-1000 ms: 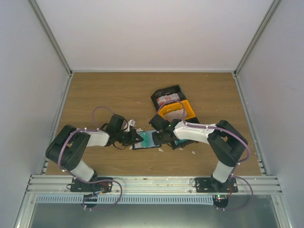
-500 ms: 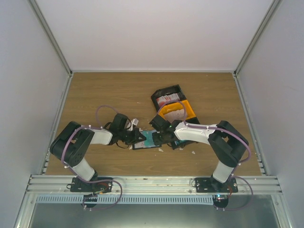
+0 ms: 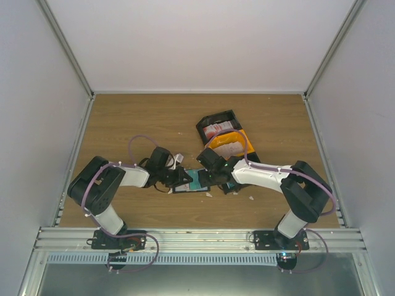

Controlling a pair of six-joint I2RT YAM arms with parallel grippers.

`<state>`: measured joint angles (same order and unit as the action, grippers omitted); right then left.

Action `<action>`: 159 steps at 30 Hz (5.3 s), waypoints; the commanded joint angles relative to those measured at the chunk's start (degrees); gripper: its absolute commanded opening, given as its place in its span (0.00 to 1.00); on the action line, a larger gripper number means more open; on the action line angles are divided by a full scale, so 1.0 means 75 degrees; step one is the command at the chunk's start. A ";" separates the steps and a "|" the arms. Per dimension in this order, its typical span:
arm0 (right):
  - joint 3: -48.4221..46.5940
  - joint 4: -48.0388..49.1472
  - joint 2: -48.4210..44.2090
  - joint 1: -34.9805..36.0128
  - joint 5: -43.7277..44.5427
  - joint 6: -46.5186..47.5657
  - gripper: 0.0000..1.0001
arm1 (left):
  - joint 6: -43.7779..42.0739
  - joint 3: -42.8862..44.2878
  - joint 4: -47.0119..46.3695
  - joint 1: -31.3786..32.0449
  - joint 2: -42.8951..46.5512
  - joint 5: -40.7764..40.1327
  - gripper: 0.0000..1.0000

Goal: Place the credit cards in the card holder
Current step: Insert the credit card into the card holder.

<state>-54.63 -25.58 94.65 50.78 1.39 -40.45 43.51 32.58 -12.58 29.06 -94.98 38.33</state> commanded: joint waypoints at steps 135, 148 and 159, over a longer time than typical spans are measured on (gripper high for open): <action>0.1187 0.1638 -0.0736 -0.0824 -0.1075 -0.0729 0.42 | -0.1341 0.0768 0.2099 0.0483 0.0587 -0.0827 0.20; 0.1272 0.1830 -0.0692 -0.0813 -0.1450 -0.0640 0.31 | -0.1295 0.0896 0.1954 0.0630 0.0012 -0.0879 0.04; 0.1252 0.1902 -0.0524 -0.0765 -0.1765 -0.0553 0.30 | -0.1257 0.0854 0.1932 0.0625 -0.0147 -0.1027 0.02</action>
<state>-45.69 -12.67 90.63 44.82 -10.44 -45.56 34.02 38.48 2.72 33.23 -94.37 32.77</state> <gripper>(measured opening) 0.307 0.033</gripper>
